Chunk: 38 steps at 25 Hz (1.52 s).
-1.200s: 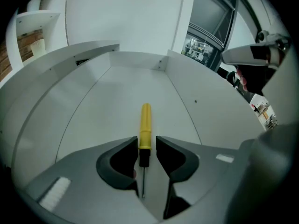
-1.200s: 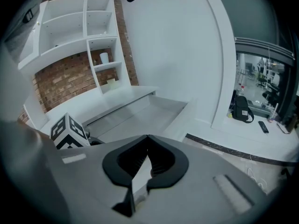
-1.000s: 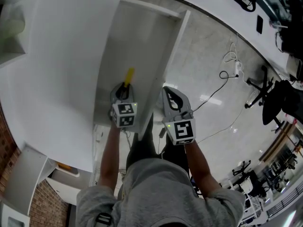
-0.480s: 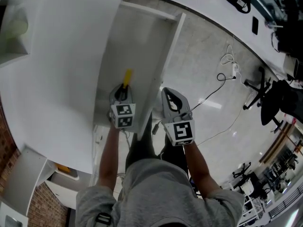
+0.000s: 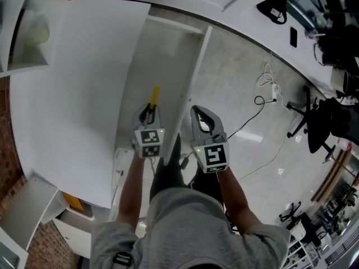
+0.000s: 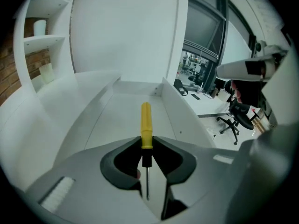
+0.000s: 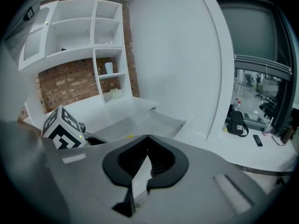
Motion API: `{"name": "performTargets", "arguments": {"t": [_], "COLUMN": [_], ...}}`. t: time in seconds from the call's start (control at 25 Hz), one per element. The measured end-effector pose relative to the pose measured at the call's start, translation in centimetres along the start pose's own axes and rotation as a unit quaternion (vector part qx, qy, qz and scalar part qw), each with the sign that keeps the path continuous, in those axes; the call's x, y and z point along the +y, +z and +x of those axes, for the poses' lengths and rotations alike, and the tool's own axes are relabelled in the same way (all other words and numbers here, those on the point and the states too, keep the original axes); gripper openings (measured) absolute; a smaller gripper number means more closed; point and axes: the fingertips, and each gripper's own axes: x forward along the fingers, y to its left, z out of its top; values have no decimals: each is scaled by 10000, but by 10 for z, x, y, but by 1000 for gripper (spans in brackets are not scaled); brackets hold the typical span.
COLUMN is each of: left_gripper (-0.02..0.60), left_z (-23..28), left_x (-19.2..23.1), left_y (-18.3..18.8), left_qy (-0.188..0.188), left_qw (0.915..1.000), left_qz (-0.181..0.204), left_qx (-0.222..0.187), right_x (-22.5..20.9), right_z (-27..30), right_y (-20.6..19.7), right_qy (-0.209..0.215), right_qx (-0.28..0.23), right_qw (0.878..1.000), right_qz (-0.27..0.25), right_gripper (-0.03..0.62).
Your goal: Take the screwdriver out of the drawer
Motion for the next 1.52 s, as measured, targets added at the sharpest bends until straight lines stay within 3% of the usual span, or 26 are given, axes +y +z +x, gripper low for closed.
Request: {"name": "performTargets", "arguments": {"t": [0.4,0.92,1.16,1.52], "left_gripper": [86,86,86,86], "left_z": [-69,-175,-208,-240], "left_x": [-4,-5,6,31], "left_y": [61,126,135,126], "left_qy": [204,434,635,926], "left_qw": [9967,9829,9759,9700], "left_qz": [-42,-216,-253,-471], "left_qx": [-784,-1775,-2073,-2195], "right_x": [14,50,70,107], "right_z": [-32,-71,-77,-76], "right_y": [40,95,112,129], "right_qy": [61,198,337,661], "right_qx": [-315,-836,-1004,-1106], "right_qw": [9990,9935,9907,9859], "right_qz": [-295,-742,-851,-1068], "right_gripper": [3,3,3,3]}}
